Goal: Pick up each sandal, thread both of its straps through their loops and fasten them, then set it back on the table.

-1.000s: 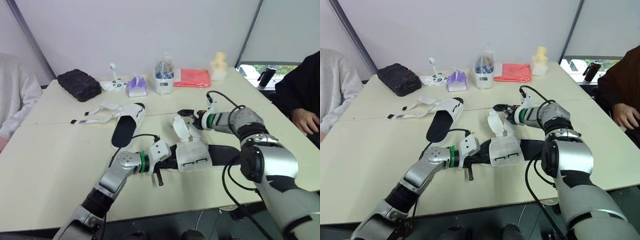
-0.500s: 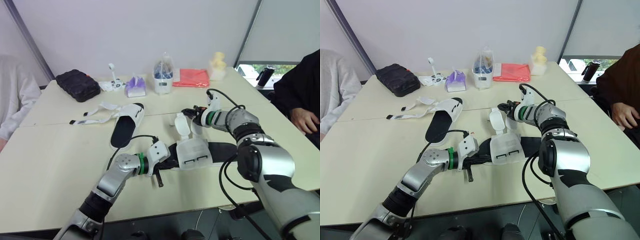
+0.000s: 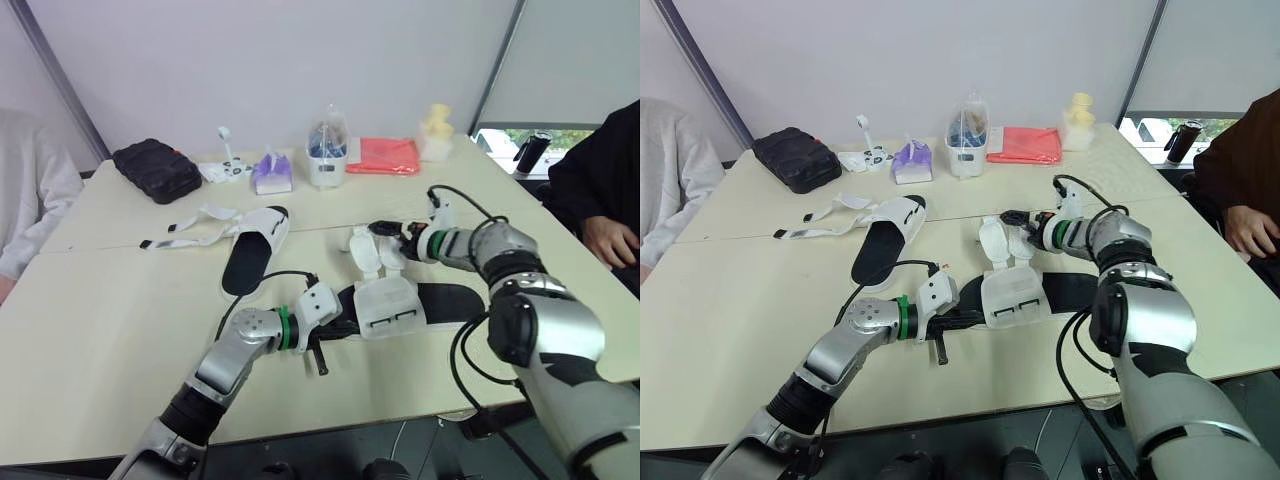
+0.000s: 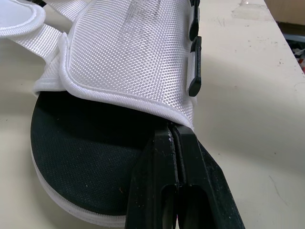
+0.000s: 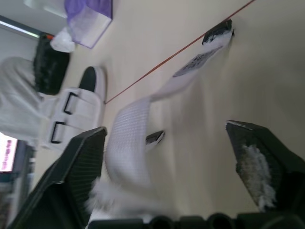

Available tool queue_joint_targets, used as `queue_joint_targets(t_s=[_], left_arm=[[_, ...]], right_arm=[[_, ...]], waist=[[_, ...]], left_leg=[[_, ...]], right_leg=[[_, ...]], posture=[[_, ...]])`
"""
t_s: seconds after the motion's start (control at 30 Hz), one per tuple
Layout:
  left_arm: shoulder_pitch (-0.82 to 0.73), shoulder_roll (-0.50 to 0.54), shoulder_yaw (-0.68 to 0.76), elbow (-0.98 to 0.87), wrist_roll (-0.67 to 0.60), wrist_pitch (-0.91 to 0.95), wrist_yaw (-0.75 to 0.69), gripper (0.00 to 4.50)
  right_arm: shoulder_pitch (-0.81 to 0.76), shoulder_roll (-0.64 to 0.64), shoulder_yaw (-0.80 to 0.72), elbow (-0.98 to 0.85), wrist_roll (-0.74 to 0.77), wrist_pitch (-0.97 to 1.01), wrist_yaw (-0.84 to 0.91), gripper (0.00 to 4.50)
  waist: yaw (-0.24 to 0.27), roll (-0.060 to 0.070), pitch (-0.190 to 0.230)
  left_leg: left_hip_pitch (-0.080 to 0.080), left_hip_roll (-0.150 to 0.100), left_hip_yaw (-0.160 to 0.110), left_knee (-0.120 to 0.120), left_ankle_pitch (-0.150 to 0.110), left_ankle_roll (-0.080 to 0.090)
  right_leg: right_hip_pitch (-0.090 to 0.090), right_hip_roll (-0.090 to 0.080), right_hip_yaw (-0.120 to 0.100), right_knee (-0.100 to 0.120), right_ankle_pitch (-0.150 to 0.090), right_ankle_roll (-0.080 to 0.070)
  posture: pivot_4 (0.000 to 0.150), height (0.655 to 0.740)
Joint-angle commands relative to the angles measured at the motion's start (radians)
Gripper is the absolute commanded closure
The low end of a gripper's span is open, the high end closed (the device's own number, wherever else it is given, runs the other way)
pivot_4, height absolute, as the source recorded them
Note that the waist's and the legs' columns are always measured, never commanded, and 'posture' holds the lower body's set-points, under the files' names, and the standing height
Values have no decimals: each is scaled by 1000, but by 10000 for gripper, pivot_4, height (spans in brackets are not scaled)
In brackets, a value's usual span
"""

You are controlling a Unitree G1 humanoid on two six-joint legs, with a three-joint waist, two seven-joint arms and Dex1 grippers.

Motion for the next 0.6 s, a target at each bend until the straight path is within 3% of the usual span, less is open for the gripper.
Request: queue_joint_targets(t_s=[0.03,0.33,0.43,0.6], left_arm=[[13,-4,-12,-35,-1,-3,-2,45000],[1,-14,-20,-28,3,-6,-3,45000],[5,-16,-18,-29,5,-6,0,45000],[15,-17,-11,-37,5,0,11,45000]], right_arm=[[-5,-32,-69,-56,63,60,28,4210],[-9,-4,-158,-21,105,46,-24,4210],[-25,13,-155,-12,97,40,-30,11967],[-40,37,-124,-16,72,9,9,37186]], waist=[[0,0,0],[2,0,0],[1,0,0],[2,0,0]], left_leg=[[0,0,0,0,0,0],[0,0,1,0,0,0],[0,0,1,0,0,0],[0,0,1,0,0,0]], right_leg=[[0,0,0,0,0,0],[0,0,0,0,0,0],[0,0,0,0,0,0],[0,0,0,0,0,0]], posture=[[1500,7400],[1500,7400],[1500,7400],[1500,7400]])
